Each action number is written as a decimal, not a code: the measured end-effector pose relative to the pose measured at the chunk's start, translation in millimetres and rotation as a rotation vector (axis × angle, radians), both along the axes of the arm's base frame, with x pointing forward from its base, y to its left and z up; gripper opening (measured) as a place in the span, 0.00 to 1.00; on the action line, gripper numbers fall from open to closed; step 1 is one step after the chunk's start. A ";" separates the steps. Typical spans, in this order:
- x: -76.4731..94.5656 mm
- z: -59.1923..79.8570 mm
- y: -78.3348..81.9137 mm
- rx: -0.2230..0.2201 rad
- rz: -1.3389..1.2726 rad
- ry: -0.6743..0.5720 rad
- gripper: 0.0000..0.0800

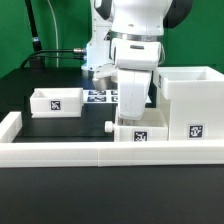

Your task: Assemble drawer

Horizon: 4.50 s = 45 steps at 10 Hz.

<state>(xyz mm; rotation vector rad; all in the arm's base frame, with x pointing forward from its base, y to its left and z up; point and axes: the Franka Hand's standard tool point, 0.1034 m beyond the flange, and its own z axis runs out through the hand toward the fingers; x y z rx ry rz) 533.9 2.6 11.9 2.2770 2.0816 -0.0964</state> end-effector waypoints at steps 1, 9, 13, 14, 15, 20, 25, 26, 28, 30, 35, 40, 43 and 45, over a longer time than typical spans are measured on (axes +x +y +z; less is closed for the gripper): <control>-1.0 -0.8 2.8 0.000 0.006 0.005 0.06; -1.4 2.0 7.2 0.001 0.019 0.007 0.06; -2.7 0.8 6.2 0.001 0.016 0.009 0.06; -2.8 0.1 6.9 0.001 0.017 0.010 0.06; -1.6 -0.9 9.3 0.002 0.020 0.010 0.06; 0.8 0.3 8.5 -0.004 0.016 0.023 0.06; 5.1 12.6 7.4 -0.005 -0.006 0.004 0.53; 6.4 19.7 7.5 -0.007 -0.006 0.000 0.74; 9.7 35.1 3.4 -0.013 -0.013 -0.003 0.81; 13.5 48.7 -18.1 -0.026 0.009 0.005 0.81; 16.2 48.8 -47.5 -0.013 0.067 0.009 0.81; -1.5 16.0 -82.3 0.166 0.075 0.022 0.81; -0.1 13.6 -60.7 0.180 0.050 0.028 0.81; 4.5 11.2 -43.4 0.188 0.019 0.041 0.81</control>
Offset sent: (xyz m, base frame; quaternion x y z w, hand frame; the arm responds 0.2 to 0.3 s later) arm 0.0000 0.0000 0.0000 0.0000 0.0000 0.0000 1.0000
